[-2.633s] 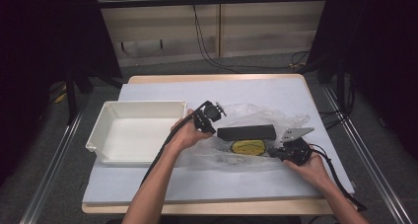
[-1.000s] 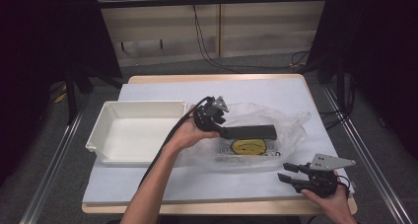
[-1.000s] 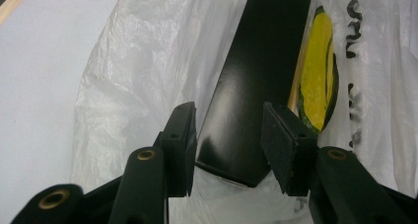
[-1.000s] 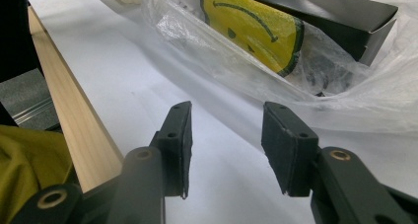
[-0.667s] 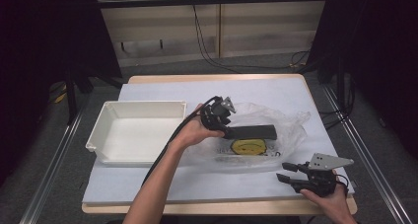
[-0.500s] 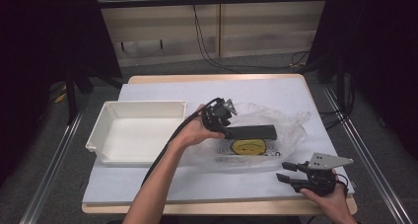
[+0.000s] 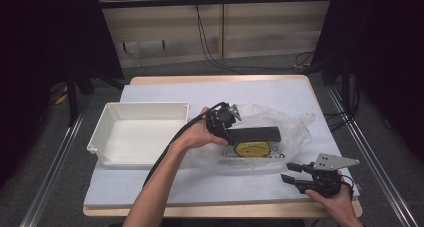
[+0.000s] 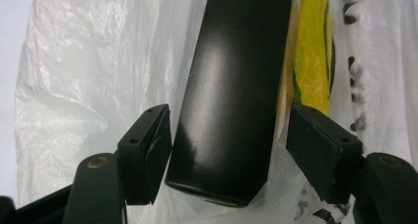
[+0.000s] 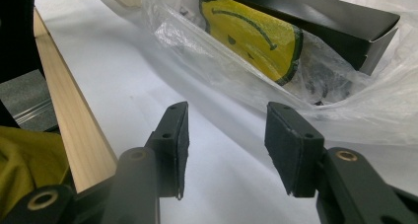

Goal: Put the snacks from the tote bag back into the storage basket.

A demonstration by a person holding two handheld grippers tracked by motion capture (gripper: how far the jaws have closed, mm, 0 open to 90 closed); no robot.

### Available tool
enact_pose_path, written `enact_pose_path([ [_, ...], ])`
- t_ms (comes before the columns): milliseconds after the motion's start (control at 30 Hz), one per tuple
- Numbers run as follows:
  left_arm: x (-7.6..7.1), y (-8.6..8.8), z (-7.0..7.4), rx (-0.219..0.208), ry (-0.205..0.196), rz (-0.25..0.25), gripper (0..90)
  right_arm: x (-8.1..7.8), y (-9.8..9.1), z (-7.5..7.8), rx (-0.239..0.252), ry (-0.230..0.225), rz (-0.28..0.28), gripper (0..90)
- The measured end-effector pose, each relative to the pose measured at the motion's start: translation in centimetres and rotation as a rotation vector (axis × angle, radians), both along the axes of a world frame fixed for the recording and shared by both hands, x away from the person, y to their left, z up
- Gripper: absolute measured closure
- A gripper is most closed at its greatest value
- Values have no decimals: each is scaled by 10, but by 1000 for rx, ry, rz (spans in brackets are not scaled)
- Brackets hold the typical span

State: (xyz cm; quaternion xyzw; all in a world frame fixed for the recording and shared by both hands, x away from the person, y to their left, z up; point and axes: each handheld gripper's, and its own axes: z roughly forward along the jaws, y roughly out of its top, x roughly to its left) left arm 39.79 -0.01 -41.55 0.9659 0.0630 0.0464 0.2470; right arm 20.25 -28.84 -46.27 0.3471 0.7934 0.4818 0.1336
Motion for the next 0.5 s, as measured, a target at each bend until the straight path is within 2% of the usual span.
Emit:
enact_pose_path([
  [67,2,0,-3,-5,16,11,345,0,0,0,2,2,1,520],
  [167,4,-2,-9,22,16,14,340,-1,1,0,3,4,1,518],
  [500,5,-3,-15,26,28,-5,344,0,1,-2,4,12,2,515],
])
